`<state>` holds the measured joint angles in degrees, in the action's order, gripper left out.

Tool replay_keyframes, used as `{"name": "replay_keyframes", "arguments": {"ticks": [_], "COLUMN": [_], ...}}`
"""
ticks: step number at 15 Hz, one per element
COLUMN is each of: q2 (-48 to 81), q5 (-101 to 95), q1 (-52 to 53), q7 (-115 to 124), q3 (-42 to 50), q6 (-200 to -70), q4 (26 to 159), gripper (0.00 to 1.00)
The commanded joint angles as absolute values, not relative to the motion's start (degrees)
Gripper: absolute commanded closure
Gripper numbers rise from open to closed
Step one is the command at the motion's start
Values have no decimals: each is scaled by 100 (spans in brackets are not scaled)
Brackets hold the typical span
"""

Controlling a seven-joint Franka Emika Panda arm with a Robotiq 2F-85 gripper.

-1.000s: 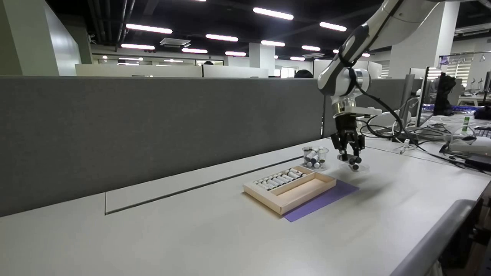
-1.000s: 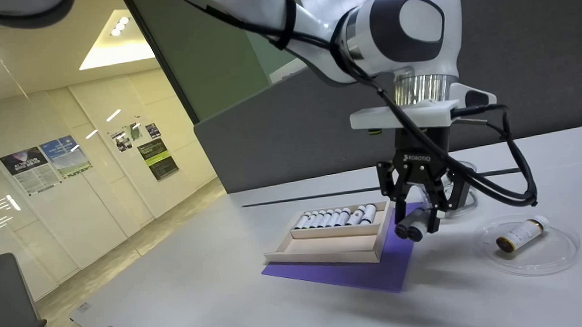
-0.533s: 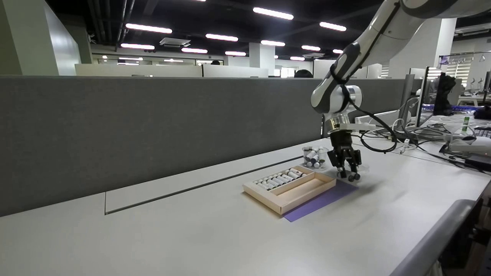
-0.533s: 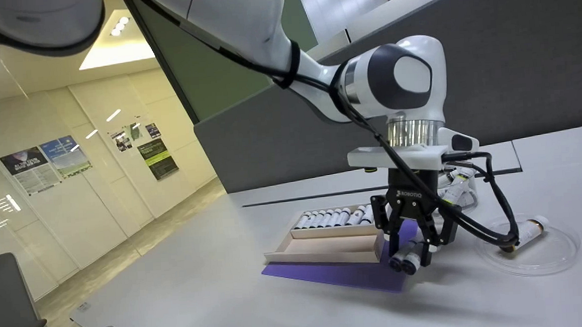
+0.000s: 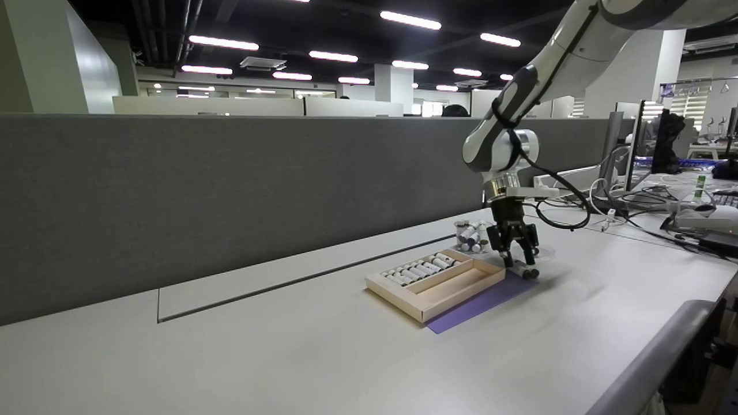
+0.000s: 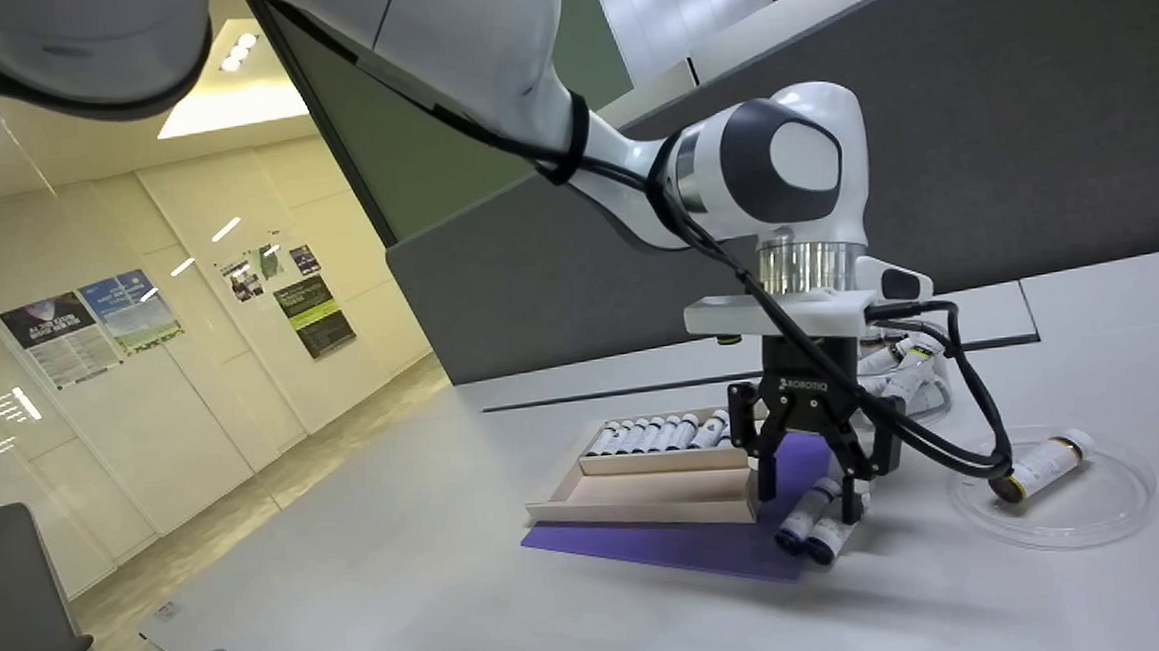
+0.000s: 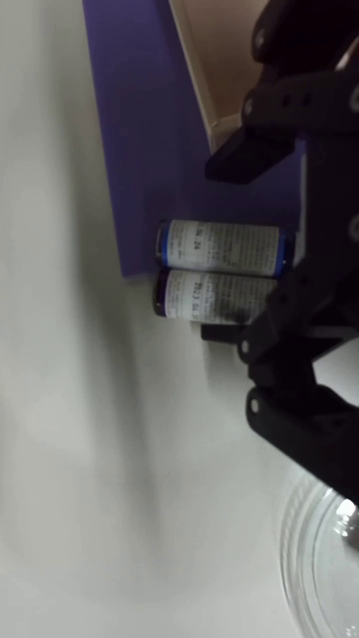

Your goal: Pick up the three small bottles from the bottom compartment of the wooden tray and put them on the table.

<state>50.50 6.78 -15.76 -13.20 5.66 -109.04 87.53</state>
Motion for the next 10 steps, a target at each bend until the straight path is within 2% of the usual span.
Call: {"name": "replay_keyframes", "arguments": {"ticks": [1, 5, 6, 10], "q2": [4612, 4056, 4345, 4058], "q5": [739, 736, 740, 740], "q1": [-1540, -1386, -1447, -1324], "q7": [-1152, -1292, -1336, -1336], "q3": [412, 223, 281, 250], "q6": [-10370, -9591, -9884, -9643], "q4": [8646, 8567, 8532, 8537], "gripper": [0, 0, 0, 0]}}
